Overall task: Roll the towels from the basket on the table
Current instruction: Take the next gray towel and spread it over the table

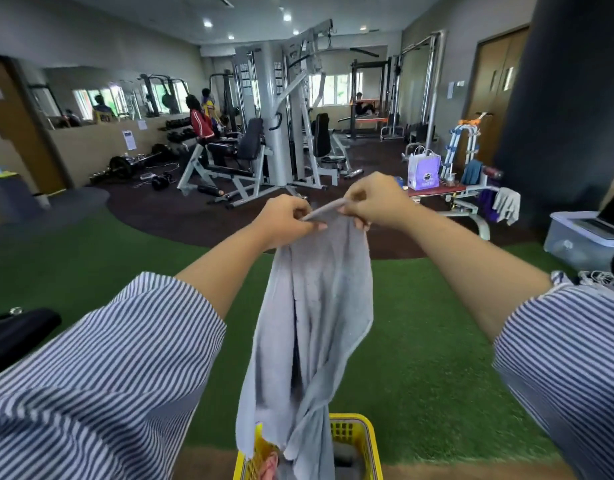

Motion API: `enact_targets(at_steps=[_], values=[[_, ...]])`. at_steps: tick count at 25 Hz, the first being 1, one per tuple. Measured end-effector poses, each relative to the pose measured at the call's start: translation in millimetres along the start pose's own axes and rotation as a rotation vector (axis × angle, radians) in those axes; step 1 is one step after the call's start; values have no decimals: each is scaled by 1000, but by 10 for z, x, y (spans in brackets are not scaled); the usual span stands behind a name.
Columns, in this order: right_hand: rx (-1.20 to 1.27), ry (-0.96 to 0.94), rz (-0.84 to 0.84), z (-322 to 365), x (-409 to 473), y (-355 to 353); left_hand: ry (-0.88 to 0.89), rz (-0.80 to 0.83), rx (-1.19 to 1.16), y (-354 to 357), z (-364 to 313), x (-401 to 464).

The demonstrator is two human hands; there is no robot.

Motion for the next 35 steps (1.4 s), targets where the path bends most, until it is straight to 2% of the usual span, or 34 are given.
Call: enact_targets(at_steps=[3,8,10,17,21,22,24,26,28,30,32,34,35], values=[[73,19,-193,-5,76,-272,-82,0,-112,59,230,-172],[117,152,-368,-242,-18,-729,-118,-142,29,-237,475,-332],[134,182,-391,-325,-85,-835,-131,-134,-31,-376,409,-323],[110,192,-366,-425,-185,-866,-144,-68,12,-366,240,-276],[123,214,-371,-535,-169,-818,-126,57,-115,-212,240,-371],[137,218,-396,-558,-168,-810,-102,96,-110,-174,232,-406],[144,213,-447,-588,-171,-786,-38,197,44,-100,196,-448],[146,193,-437,-550,-153,-681,-63,197,83,-40,170,-429],[134,120,-391,-430,-138,-495,-261,18,-216,-55,188,-346],[12,-10,-342,-224,-156,-280,-480,-196,-692,-67,181,-288],[54,-81,-246,-25,-218,-52,-502,-331,-1047,-117,70,-192],[169,-28,-98,75,-249,196,-429,-435,-1134,-222,-55,-121],[94,-2,-49,109,-255,317,-384,-458,-1125,-266,-122,-104]])
Point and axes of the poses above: each hand's wrist, its own x-axis towards the middle knuckle, its own y-axis out of the palm, z = x × y, the point moved 6 cm from there along x, towards the middle knuckle, and after that the axes turned 2 degrees about y, right-handed, at the moved point
